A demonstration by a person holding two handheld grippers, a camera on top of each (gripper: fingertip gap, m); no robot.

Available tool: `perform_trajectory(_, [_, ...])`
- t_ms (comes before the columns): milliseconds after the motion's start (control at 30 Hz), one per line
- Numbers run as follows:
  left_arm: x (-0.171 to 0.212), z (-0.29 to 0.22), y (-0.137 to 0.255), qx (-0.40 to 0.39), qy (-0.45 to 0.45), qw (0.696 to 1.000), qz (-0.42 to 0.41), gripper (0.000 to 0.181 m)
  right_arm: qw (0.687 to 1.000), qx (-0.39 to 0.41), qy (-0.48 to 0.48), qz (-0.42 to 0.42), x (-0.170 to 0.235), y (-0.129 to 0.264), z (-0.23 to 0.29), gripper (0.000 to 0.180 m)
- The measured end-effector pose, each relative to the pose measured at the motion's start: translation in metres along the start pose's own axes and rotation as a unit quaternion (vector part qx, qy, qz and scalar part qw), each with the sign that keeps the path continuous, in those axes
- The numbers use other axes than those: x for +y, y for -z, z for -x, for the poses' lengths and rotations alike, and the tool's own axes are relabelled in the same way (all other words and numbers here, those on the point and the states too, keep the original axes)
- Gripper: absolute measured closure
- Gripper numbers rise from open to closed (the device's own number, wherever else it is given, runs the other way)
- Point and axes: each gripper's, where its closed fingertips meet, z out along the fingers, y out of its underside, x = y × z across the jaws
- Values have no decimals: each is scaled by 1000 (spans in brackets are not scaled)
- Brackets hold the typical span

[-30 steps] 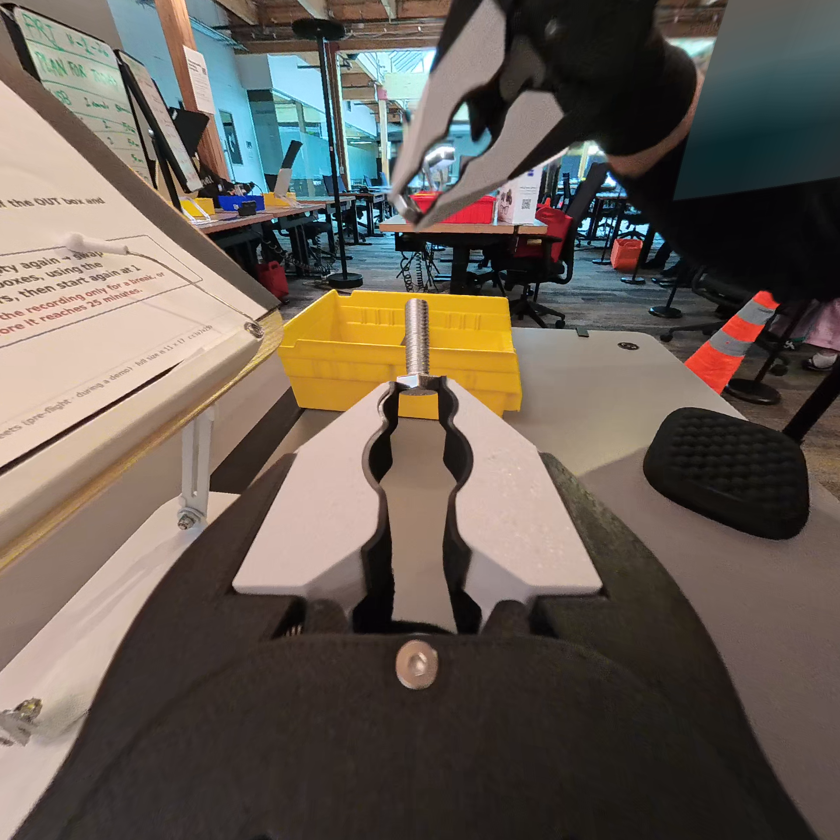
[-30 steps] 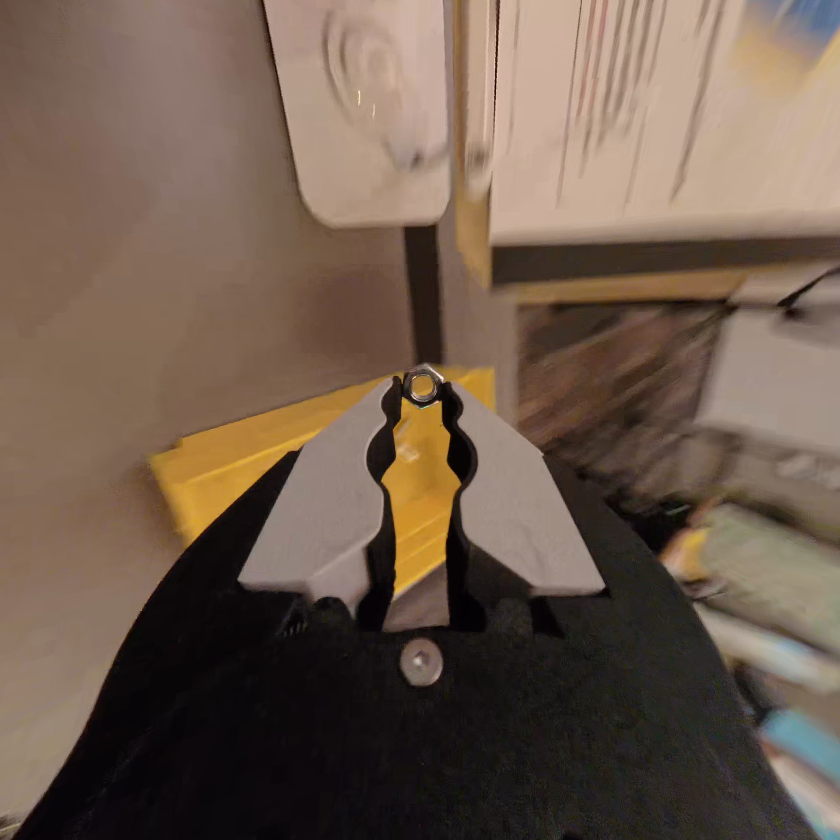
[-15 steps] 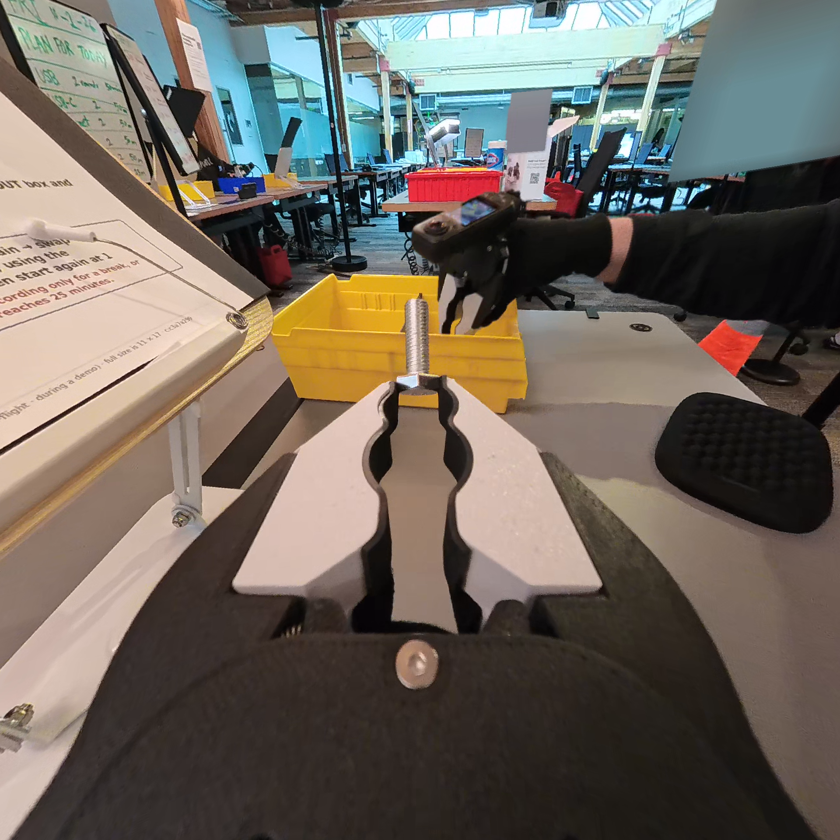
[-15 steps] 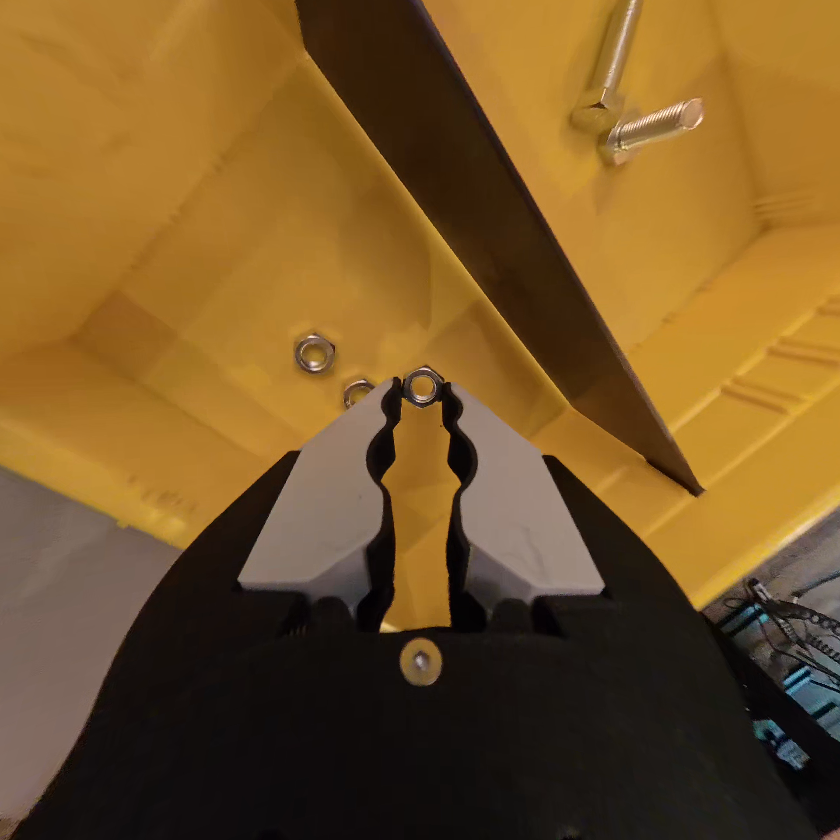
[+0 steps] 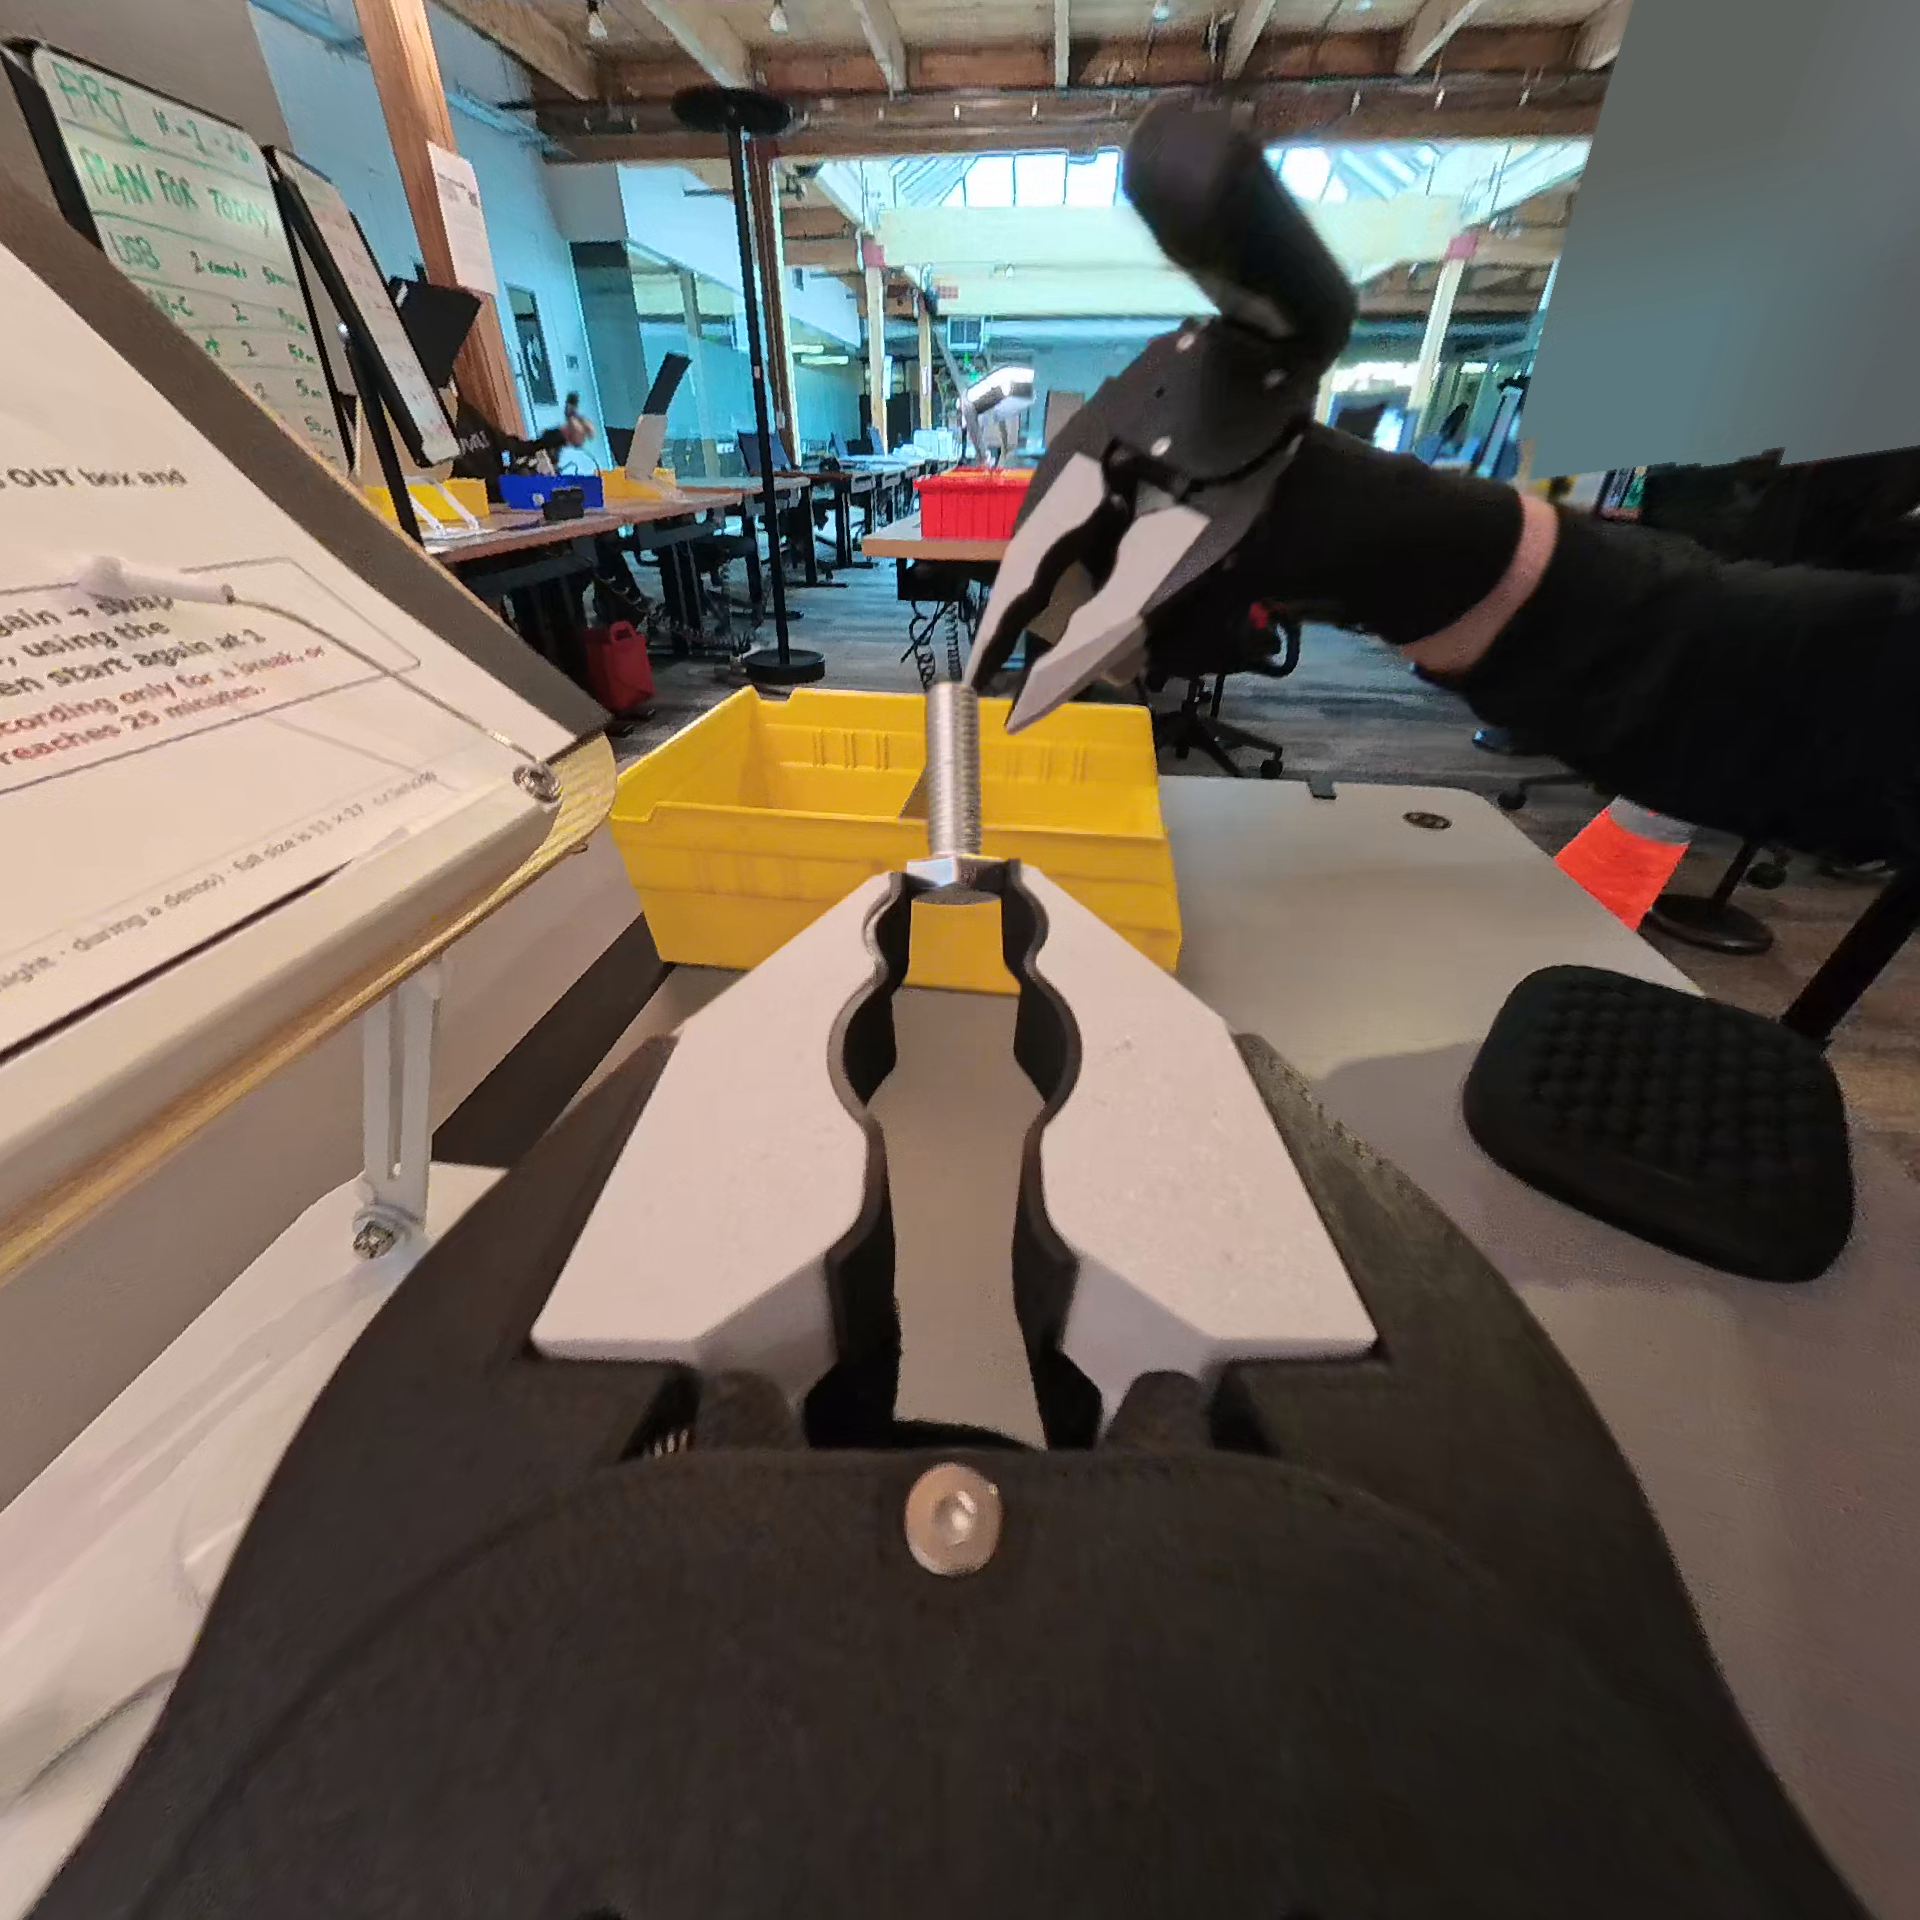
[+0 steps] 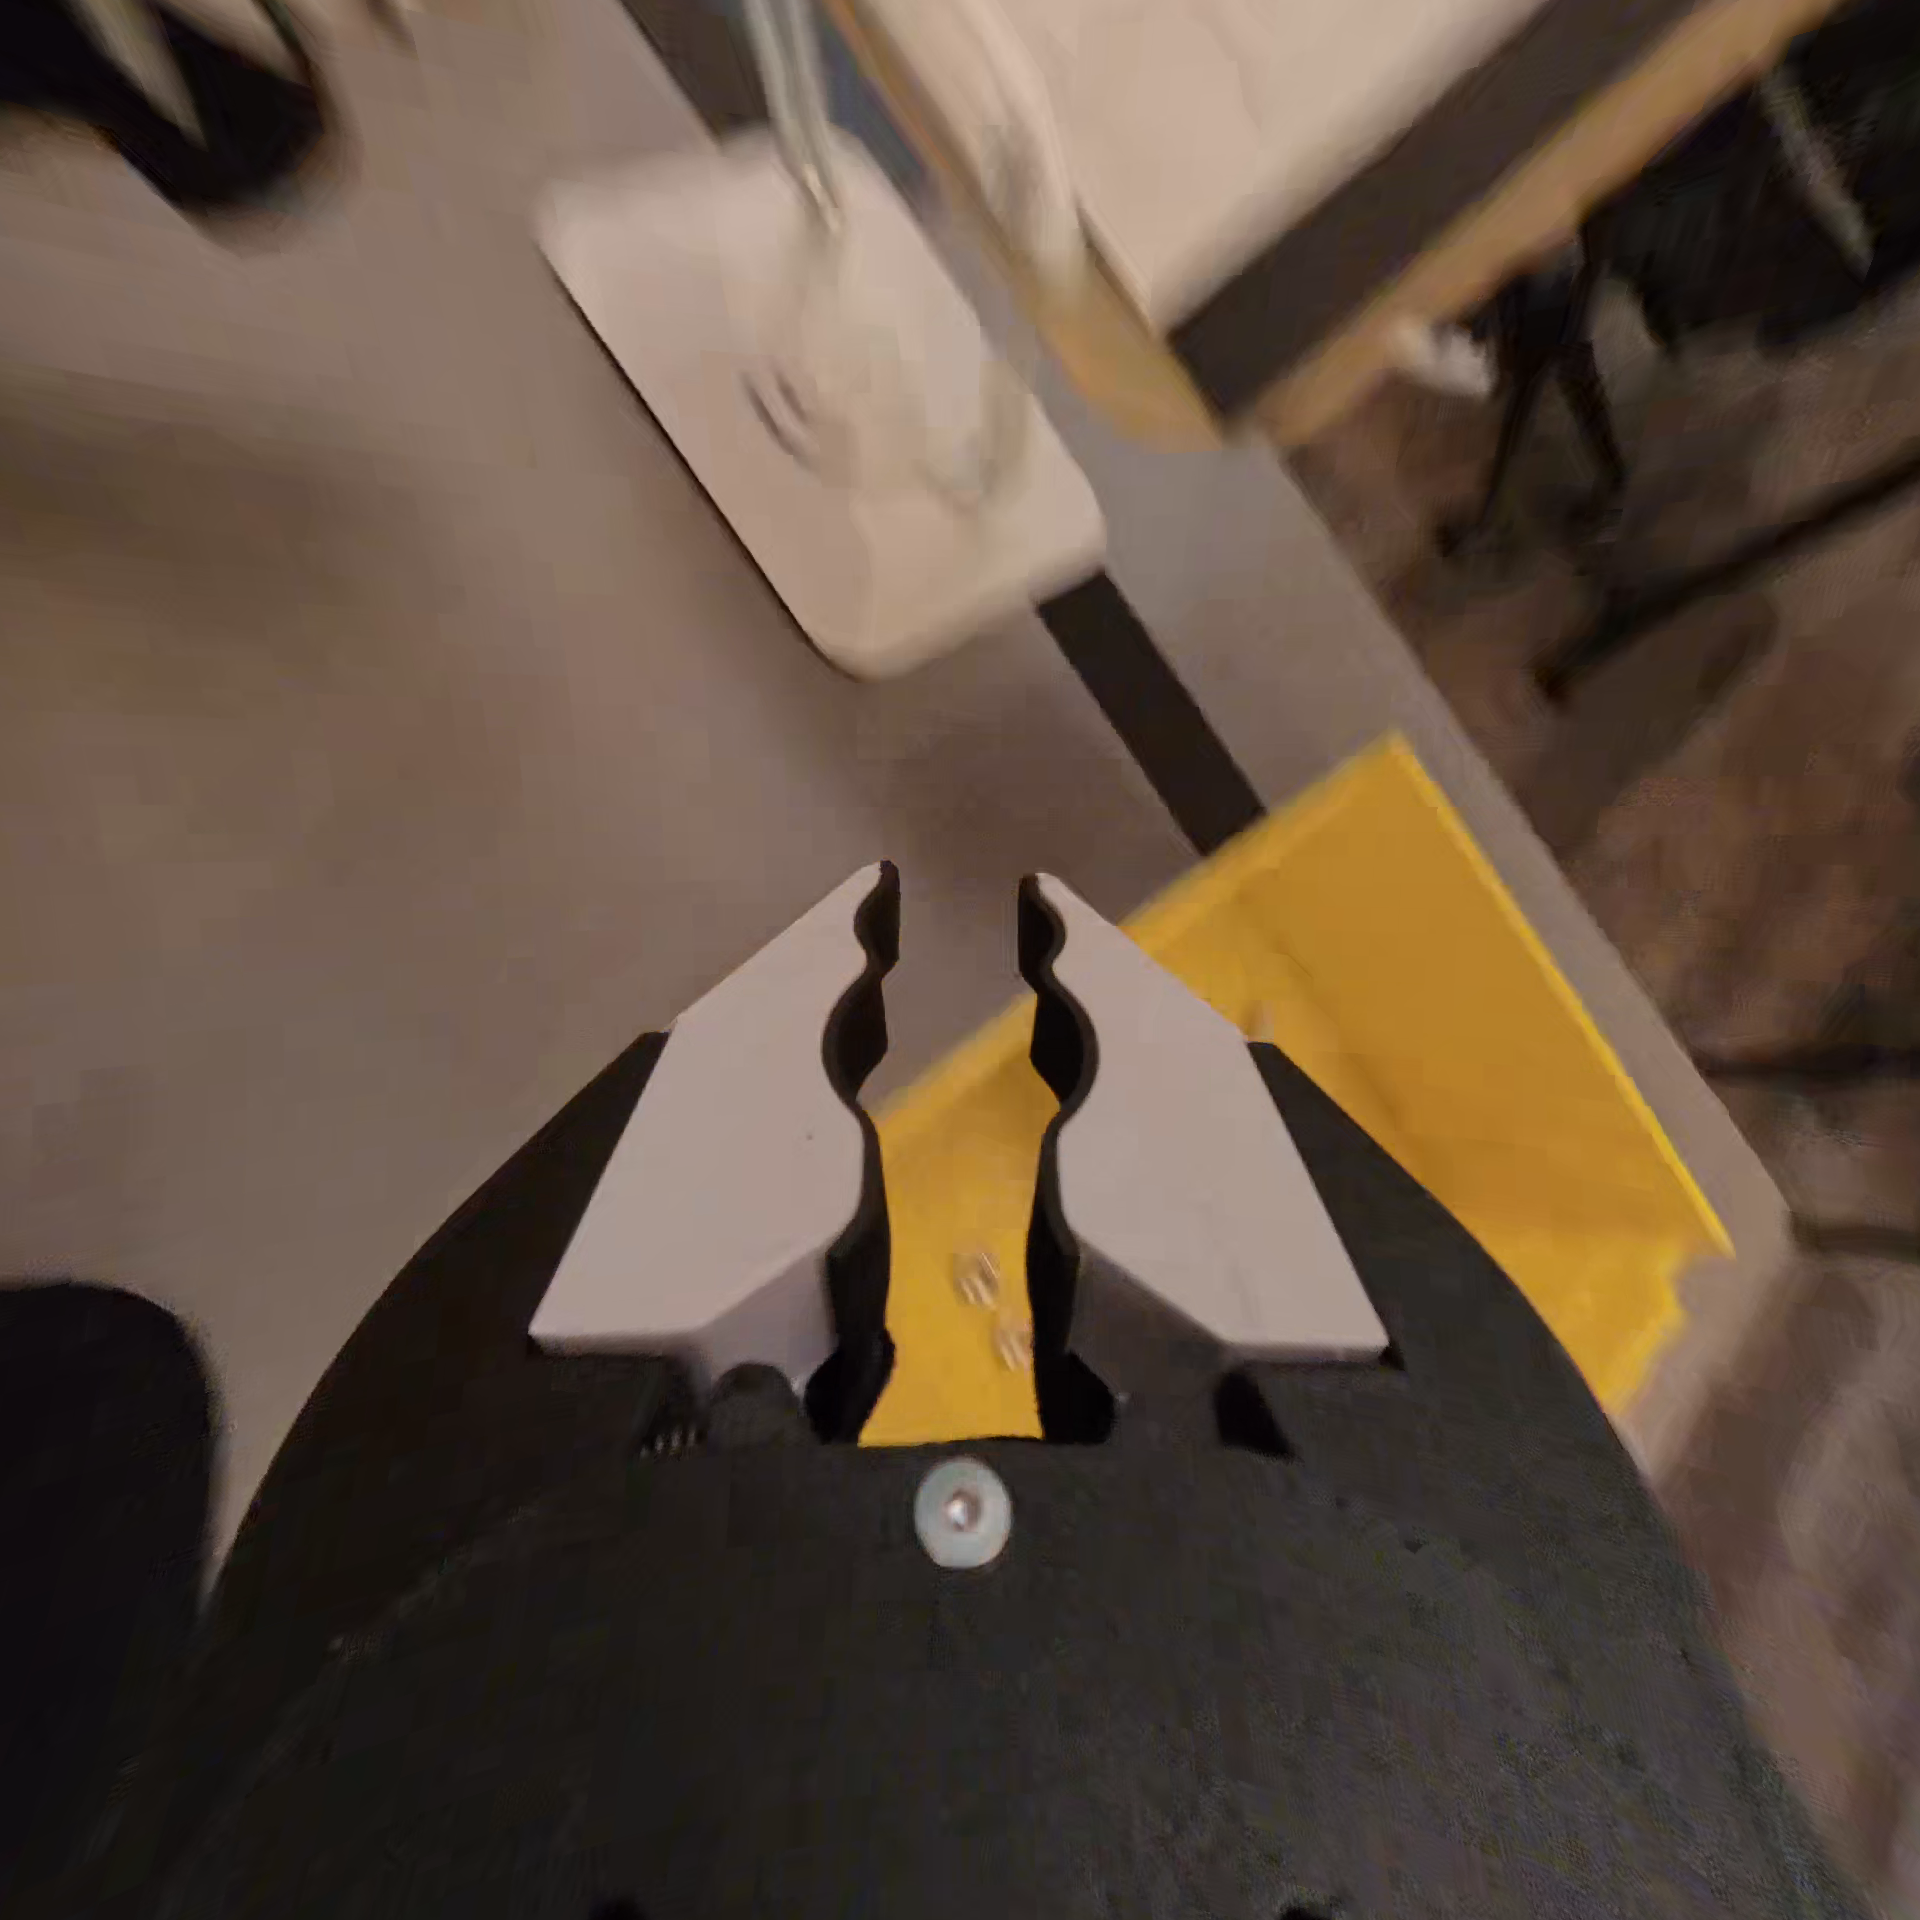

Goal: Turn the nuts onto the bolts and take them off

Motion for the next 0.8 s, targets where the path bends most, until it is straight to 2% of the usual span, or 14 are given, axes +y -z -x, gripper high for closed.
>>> perform_trajectory(100, [-12,-8,-1,16,8,999,-31,165,985,-77,1,-154,-84,14,50,157])
perform_trajectory(233, [-26,-18,-2,35,14,997,-63,165,949,-170,-18,-265,-142,11,94,153])
perform_trajectory(333, [-25,-23,-5,42,4,998,-57,165,930,-230,-52,-283,-155,-3,110,157])
perform_trajectory(433, [-23,-26,-5,46,-3,998,-52,165,909,-272,-78,-305,-163,-6,115,169])
perform_trajectory(700, [-28,-26,-6,43,-4,997,-63,165,903,-276,-72,-320,-163,-2,111,172])
perform_trajectory(800, [-28,-17,-5,10,-12,998,-53,144,917,-230,-66,-320,-158,17,80,172])
